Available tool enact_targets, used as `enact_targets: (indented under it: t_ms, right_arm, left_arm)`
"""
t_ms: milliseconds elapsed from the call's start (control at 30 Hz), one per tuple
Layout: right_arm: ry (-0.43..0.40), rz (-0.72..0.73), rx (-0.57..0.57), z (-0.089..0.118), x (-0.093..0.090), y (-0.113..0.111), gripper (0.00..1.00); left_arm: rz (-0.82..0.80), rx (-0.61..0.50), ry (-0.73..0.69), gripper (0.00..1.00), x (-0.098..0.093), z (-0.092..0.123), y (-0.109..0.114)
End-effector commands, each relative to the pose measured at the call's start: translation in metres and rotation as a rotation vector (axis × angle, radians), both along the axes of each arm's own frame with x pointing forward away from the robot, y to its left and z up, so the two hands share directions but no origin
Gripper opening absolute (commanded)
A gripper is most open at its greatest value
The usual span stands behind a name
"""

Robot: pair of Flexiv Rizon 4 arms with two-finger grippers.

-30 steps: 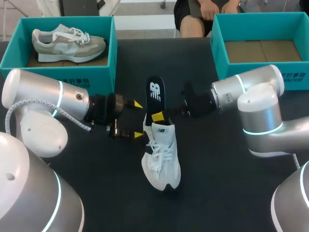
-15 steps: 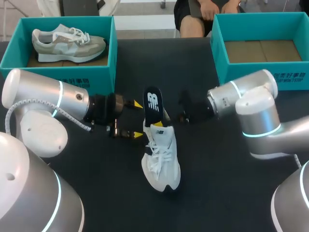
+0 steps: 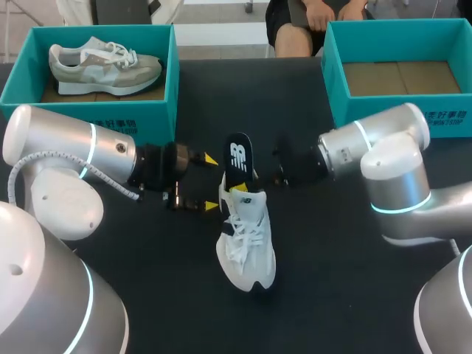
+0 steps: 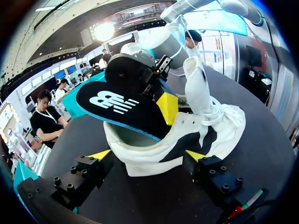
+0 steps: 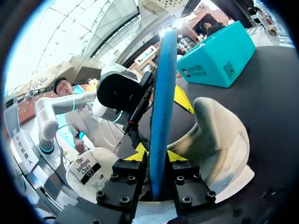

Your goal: Take the shoe out of the shoebox, open the shoe tongue, remove and reinsert the insole, then place the shoe into the shoebox

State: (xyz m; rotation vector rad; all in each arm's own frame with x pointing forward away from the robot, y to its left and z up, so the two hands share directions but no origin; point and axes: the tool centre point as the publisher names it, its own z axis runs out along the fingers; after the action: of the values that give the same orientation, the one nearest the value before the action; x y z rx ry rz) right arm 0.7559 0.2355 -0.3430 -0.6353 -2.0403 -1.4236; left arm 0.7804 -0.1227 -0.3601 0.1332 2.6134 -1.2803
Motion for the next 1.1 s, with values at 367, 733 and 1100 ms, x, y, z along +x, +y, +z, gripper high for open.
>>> enact_targets:
  t_ms: [367,733,1100]
  right_arm:
    - [0.026,0.083,-0.035,0.003,0.028,0.001,0.0]
    - [0.178,0.089,-0.076,-0.012,-0.015,-0.004,0.0]
    - [0.137,0.084,-0.107,0.003,-0.004,-0.007,0.31]
  left_arm:
    - [0.001,0.004,0.001,1.0,-0.001,0.001,0.0]
    - [0.001,0.004,0.001,1.0,-0.001,0.001,0.0]
    - [0.001,0.004,0.001,1.0,-0.001,0.001,0.0]
